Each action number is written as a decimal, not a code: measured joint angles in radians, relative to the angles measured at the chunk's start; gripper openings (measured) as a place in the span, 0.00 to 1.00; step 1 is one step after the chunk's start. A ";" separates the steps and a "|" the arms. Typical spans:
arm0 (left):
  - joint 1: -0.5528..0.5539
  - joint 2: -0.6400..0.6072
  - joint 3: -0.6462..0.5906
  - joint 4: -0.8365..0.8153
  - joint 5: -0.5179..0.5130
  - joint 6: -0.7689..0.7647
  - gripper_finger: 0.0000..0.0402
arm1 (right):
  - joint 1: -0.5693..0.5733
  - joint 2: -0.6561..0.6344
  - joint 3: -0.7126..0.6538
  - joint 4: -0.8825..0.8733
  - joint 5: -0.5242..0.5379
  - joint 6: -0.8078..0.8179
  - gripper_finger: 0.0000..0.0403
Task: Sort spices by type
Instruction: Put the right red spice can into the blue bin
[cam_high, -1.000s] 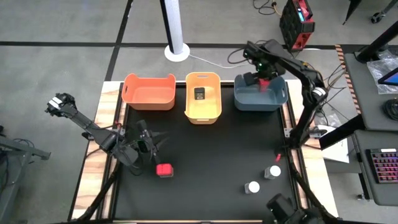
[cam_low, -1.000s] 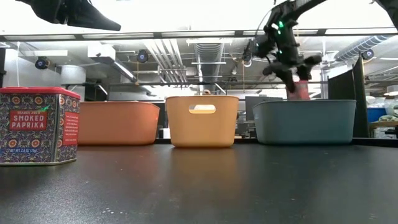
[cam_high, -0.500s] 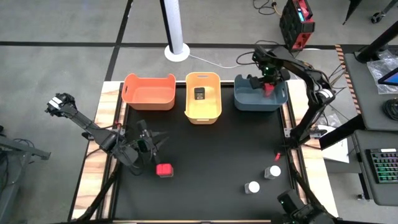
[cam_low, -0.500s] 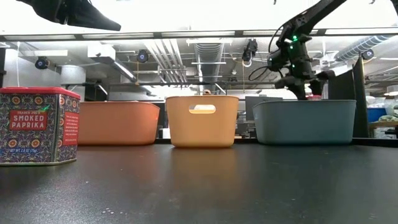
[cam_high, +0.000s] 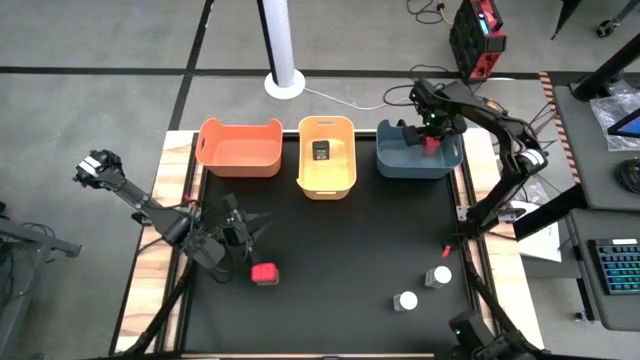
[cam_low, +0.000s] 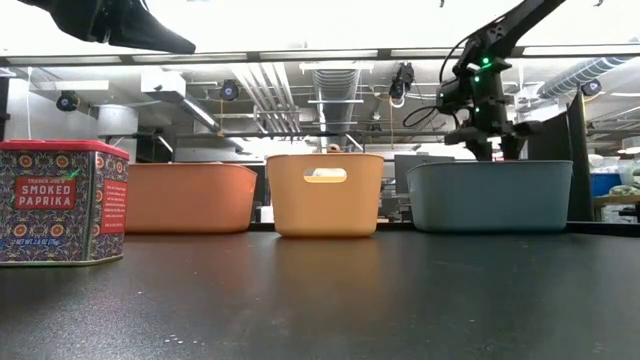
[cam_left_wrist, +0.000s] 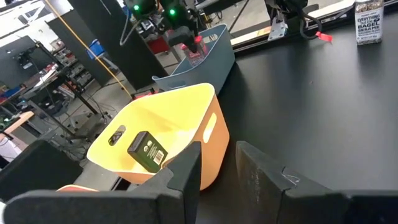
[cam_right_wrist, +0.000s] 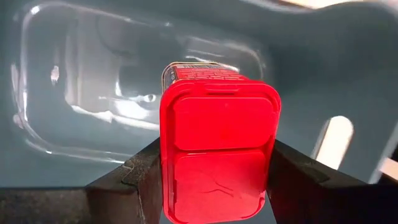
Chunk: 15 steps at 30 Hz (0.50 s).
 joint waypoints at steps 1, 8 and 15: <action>0.000 0.000 0.000 0.000 0.000 0.000 0.21 | 0.000 0.000 -0.010 0.009 0.000 0.000 0.51; 0.000 -0.002 0.000 0.000 0.000 0.005 0.21 | 0.000 0.010 -0.028 0.036 0.000 0.015 0.51; 0.000 -0.002 0.000 0.000 0.000 0.015 0.21 | 0.000 0.036 -0.032 0.030 -0.002 0.021 0.51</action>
